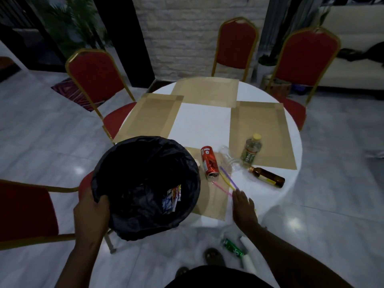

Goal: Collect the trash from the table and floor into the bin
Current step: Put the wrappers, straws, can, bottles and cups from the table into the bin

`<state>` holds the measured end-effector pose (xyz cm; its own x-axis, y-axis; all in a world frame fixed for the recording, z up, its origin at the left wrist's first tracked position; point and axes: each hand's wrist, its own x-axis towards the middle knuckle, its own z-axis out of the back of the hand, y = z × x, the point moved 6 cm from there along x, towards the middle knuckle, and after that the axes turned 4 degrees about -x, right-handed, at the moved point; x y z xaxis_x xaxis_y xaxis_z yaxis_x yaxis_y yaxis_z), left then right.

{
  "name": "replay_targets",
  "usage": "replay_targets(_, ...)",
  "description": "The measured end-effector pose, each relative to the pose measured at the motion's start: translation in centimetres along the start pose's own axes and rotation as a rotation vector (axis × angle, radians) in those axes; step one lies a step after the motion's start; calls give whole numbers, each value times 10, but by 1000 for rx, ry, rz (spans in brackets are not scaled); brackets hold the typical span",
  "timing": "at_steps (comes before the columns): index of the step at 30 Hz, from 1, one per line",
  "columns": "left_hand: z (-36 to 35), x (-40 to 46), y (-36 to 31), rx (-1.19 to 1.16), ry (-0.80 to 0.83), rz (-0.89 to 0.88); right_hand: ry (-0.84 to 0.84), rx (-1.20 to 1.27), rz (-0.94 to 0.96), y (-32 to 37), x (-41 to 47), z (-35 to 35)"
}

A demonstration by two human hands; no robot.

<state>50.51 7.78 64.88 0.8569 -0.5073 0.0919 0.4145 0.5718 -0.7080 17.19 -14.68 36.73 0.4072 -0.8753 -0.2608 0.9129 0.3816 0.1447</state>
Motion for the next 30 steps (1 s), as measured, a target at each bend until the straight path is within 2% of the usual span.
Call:
replay_targets(12,5,-7,-9,13,21,25,14,-63,-46,-11,12,21)
replay_targets(22,0,2,0,59,30,18,-16,76,-150,-3,2,28)
replay_targets(27,-1,6,2,0,50,2,-166,278,-123,16,-15,72)
replay_targets(30,-3,5,-4,-45,46,-26,-368,388,2,33,-27,137)
